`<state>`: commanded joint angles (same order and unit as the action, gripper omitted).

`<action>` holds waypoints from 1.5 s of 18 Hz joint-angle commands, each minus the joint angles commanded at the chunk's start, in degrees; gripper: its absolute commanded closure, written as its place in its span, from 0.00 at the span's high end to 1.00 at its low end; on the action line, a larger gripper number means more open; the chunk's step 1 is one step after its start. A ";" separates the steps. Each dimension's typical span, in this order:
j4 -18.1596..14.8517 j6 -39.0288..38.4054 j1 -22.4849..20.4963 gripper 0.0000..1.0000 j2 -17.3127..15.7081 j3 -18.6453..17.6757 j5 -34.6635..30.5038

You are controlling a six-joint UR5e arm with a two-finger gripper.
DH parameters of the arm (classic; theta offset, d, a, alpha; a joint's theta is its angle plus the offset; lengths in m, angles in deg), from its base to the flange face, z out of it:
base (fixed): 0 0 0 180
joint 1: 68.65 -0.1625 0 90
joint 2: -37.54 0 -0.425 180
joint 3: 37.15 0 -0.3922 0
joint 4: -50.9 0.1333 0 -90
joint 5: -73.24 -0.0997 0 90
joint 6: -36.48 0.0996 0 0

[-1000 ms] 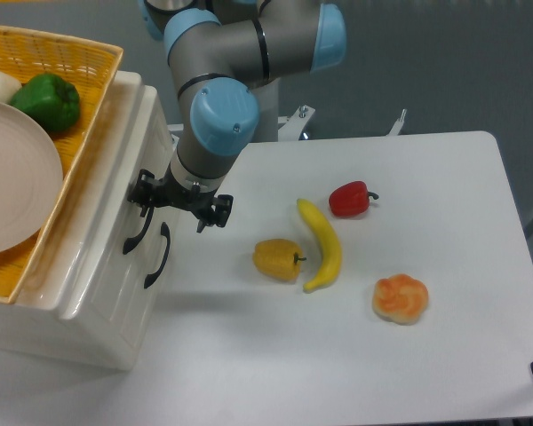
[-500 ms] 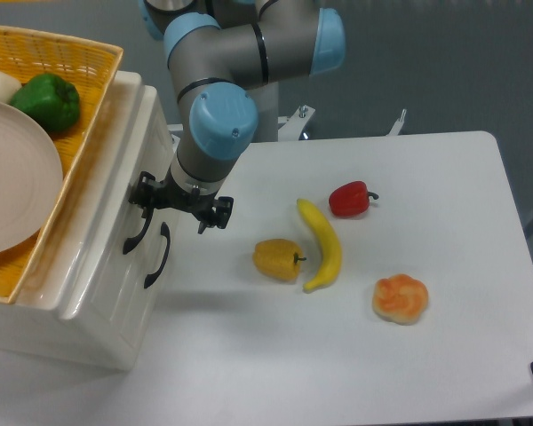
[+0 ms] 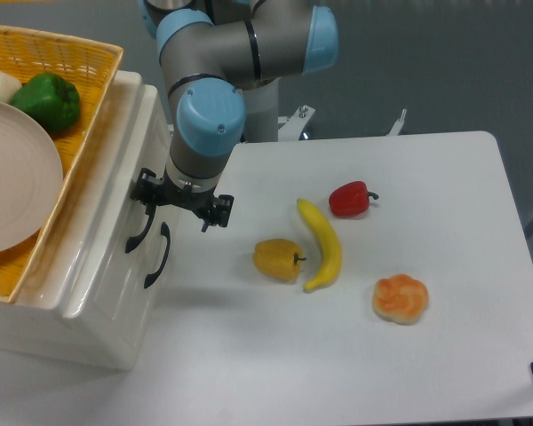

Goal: Slide the top white drawer open
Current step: 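Hook the gripper fingers around the upper drawer's black handle, then pull the upper drawer outward by its handle, away from the cabinet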

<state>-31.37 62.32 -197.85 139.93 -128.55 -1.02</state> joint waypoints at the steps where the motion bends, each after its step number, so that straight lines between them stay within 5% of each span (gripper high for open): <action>1: 0.00 0.09 0.00 1.00 0.00 0.09 -0.09; 27: -0.09 4.39 -3.43 1.00 0.09 0.62 -0.09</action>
<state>-31.45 66.71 -201.27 140.02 -127.94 -1.11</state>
